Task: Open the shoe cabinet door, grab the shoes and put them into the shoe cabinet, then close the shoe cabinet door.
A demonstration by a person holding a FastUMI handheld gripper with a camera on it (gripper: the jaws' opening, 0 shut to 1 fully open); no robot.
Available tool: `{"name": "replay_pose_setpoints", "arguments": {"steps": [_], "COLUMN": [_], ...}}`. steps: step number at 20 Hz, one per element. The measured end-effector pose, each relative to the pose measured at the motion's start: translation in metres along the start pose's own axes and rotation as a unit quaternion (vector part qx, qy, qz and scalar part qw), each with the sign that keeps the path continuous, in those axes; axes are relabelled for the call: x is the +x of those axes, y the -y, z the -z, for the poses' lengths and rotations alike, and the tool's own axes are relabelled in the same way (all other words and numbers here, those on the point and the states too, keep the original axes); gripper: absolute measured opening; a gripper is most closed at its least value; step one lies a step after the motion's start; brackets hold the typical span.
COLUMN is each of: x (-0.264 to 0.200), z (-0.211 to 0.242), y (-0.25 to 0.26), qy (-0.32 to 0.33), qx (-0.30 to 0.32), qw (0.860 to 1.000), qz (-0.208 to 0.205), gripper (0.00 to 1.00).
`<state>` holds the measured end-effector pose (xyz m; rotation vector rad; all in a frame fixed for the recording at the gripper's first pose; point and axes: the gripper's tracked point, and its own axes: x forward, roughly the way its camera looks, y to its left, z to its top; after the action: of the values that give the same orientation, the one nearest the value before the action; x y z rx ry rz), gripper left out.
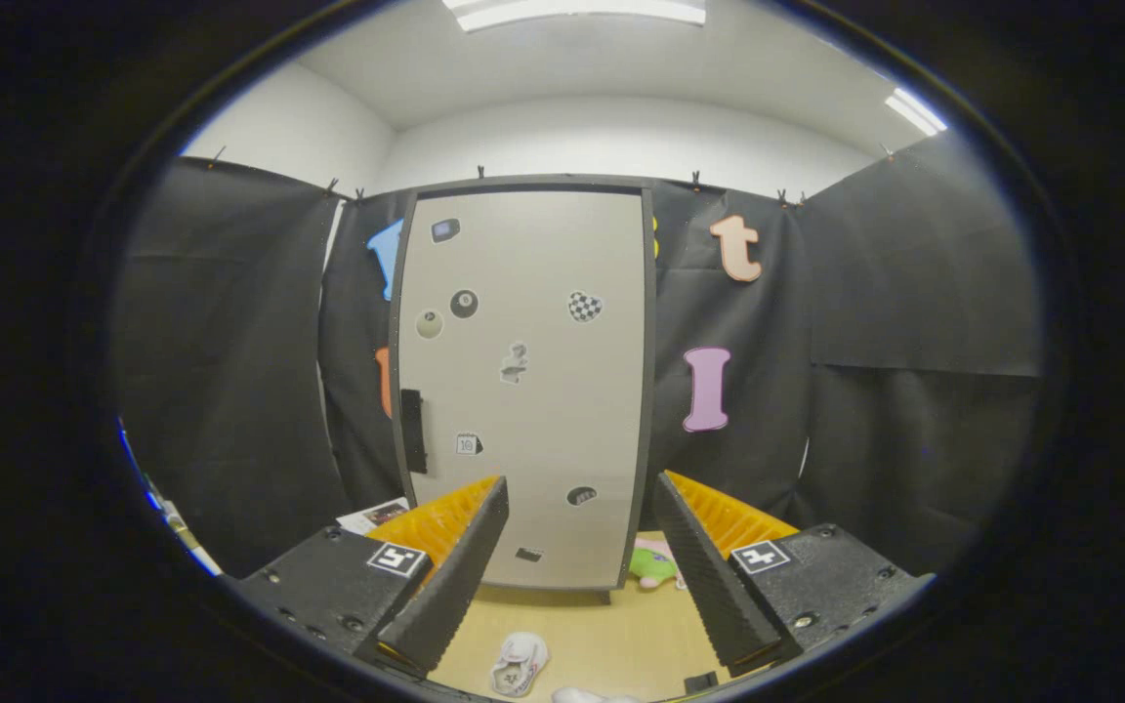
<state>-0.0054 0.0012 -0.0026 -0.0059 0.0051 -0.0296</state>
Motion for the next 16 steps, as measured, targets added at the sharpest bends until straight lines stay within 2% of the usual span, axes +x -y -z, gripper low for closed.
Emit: {"name": "replay_pose_setpoints", "arguments": {"steps": [9, 16], "x": [0.001, 0.030], "z": [0.002, 0.007], "y": [-0.003, -0.033], "qy": [0.000, 0.004], "qx": [-0.005, 0.004], "qw": [1.000, 1.000], "qz": [0.005, 0.003], "gripper": [0.98, 0.98]}}
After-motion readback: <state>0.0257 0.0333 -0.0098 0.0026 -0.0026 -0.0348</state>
